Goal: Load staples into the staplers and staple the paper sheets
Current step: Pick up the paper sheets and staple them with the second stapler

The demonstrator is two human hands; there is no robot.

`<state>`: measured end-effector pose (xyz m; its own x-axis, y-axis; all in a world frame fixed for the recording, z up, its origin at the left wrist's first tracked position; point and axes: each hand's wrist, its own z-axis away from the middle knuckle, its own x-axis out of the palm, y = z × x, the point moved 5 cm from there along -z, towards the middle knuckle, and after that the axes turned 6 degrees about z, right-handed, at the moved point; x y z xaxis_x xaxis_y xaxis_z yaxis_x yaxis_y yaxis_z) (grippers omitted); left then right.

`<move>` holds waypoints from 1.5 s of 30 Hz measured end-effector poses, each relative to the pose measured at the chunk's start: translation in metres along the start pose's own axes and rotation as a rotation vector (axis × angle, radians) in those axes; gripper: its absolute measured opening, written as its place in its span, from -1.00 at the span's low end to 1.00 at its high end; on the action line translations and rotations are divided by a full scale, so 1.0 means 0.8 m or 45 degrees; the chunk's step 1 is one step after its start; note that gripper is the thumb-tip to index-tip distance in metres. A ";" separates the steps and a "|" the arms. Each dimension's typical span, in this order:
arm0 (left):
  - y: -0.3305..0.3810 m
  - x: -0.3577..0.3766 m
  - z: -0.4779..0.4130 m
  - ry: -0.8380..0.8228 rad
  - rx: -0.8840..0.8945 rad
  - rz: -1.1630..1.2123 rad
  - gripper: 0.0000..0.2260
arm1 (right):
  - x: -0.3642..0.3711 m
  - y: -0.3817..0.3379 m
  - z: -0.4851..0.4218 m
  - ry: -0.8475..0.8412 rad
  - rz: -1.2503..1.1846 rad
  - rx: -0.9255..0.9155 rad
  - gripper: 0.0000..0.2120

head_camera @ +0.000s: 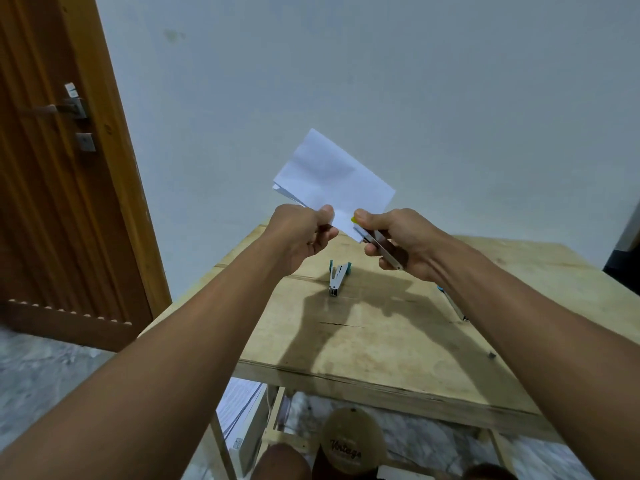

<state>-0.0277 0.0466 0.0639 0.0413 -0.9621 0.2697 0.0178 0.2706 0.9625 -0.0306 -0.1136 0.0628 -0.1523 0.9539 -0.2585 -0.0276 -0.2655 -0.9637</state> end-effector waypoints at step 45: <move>-0.065 -0.180 -0.072 0.543 0.117 -1.638 -0.77 | 0.168 0.056 -0.102 0.245 0.999 -0.028 -0.80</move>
<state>0.0226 0.1731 -0.0268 0.3494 -0.4396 -0.8275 0.2126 -0.8229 0.5269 0.0285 0.0146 -0.0206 0.0533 0.4983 -0.8654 0.0364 -0.8670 -0.4970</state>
